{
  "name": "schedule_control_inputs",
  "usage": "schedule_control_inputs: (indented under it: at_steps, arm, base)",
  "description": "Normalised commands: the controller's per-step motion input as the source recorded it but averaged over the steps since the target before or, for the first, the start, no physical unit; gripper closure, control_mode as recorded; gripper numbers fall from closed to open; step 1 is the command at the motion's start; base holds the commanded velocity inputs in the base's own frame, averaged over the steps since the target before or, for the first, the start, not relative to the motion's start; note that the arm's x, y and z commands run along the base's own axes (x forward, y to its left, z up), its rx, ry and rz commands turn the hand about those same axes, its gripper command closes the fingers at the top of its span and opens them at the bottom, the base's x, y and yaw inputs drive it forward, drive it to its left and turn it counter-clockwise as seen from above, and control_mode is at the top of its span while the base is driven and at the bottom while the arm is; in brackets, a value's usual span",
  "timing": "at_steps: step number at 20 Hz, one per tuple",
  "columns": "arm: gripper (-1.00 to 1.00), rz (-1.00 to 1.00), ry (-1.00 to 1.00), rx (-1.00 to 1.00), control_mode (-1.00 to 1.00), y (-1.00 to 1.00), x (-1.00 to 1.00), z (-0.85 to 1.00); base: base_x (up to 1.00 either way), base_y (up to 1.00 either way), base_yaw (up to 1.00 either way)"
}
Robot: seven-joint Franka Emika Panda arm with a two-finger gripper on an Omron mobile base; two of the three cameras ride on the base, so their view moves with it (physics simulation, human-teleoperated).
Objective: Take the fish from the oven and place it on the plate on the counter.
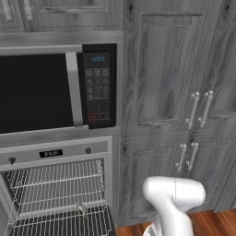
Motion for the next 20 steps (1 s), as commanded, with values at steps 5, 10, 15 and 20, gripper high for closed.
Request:
schedule_control_inputs:
  at_steps: [5,10,15,20]
  arm:
    - [-1.0,-0.22,-0.06,0.0,-1.0,0.08,0.1,0.96]
    - [-1.0,-0.23,0.0,0.0,-1.0,0.02,0.27,1.0]
    - [-1.0,-0.21,0.0,0.0,-1.0,0.0,0.3,0.99]
    - [-1.0,-0.25,0.01,0.0,-1.0,0.0,0.31,0.55]
  base:
    - [0.0,0.0,0.0]
    - [0.0,0.0,0.0]
    - [0.0,0.0,0.0]
    - [0.0,0.0,0.0]
